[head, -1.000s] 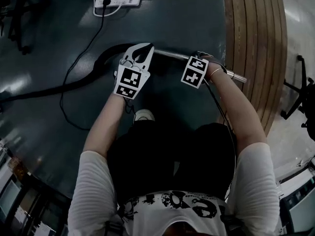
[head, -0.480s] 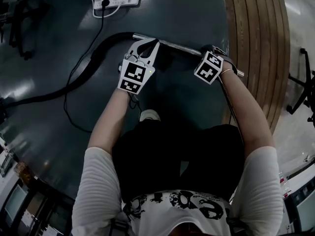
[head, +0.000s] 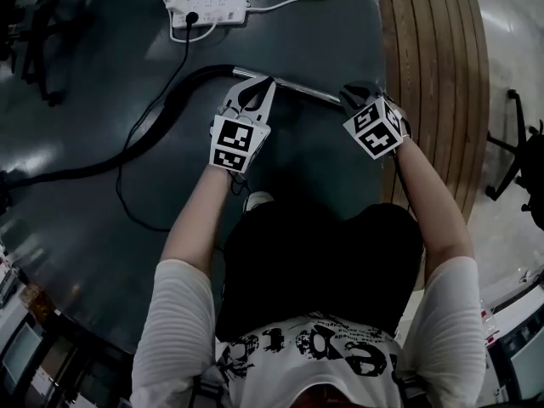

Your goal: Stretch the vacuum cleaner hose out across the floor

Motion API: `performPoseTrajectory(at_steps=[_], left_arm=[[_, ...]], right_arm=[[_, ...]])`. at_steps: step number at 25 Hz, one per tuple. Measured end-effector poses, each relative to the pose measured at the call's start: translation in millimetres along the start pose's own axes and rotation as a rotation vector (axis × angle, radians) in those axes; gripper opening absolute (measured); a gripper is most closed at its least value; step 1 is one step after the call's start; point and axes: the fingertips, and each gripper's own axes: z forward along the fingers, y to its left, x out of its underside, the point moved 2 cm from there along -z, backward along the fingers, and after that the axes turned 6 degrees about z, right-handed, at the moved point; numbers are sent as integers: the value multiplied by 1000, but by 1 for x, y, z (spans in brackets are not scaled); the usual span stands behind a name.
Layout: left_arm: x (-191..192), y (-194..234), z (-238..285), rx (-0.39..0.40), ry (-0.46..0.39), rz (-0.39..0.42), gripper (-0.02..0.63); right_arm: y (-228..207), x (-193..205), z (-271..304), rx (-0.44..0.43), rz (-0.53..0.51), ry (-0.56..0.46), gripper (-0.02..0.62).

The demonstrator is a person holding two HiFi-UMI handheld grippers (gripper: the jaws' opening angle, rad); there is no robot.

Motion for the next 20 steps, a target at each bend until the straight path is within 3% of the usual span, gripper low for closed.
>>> performPoseTrajectory(at_steps=[3,6,13,17,20], left_arm=[[-49,2,-37,-14,-26,-40,5],[-122,8,-90,-30,-85,-176,5],[-333,12,-228,-56,-183,-255,5],[-442,32,-313,-114,-243,-269,5],[-499,47,-389,-160,-302,-326,5]], right_arm=[[3,-49,-54,-18,58,-138,23],[12,-107,-129,-43,155,-248,5],[30,-246,-348,73,127,-379,5],[45,-337,-461,54,164,-455,5],[75,-404,-533,20,160,-505,5]])
